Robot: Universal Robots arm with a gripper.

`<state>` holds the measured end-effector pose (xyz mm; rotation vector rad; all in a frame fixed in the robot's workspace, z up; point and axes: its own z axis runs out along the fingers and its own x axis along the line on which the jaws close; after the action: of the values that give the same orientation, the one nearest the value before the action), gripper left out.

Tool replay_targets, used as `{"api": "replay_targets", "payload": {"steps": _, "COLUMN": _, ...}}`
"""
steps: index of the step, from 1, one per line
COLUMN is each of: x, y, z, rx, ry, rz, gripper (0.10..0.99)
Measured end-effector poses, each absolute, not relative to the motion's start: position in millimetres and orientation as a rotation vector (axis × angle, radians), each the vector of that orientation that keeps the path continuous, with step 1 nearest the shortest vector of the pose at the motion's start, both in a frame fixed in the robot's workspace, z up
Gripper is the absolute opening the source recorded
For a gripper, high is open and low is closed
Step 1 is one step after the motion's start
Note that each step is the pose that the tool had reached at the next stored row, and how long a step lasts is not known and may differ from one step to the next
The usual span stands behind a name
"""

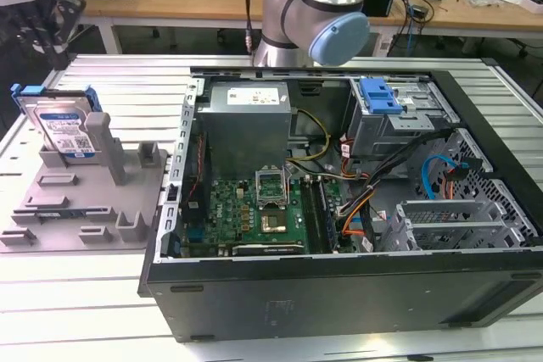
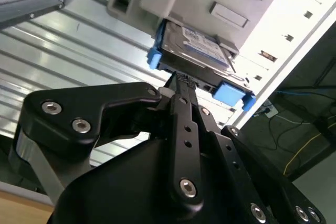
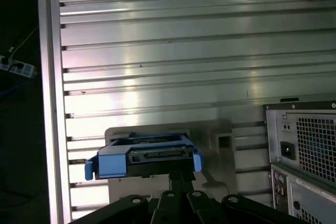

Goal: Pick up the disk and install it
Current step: 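Reach for the disk, then pick up the disk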

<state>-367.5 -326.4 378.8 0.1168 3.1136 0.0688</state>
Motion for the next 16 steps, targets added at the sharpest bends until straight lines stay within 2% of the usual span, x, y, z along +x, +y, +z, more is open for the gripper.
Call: {"api": "replay_targets", "payload": {"steps": 16, "x": -368.9, "y": -326.0, "z": 378.8, "rx": 0.117, "ry": 3.114, "rz": 0.067, "gripper": 0.106}}
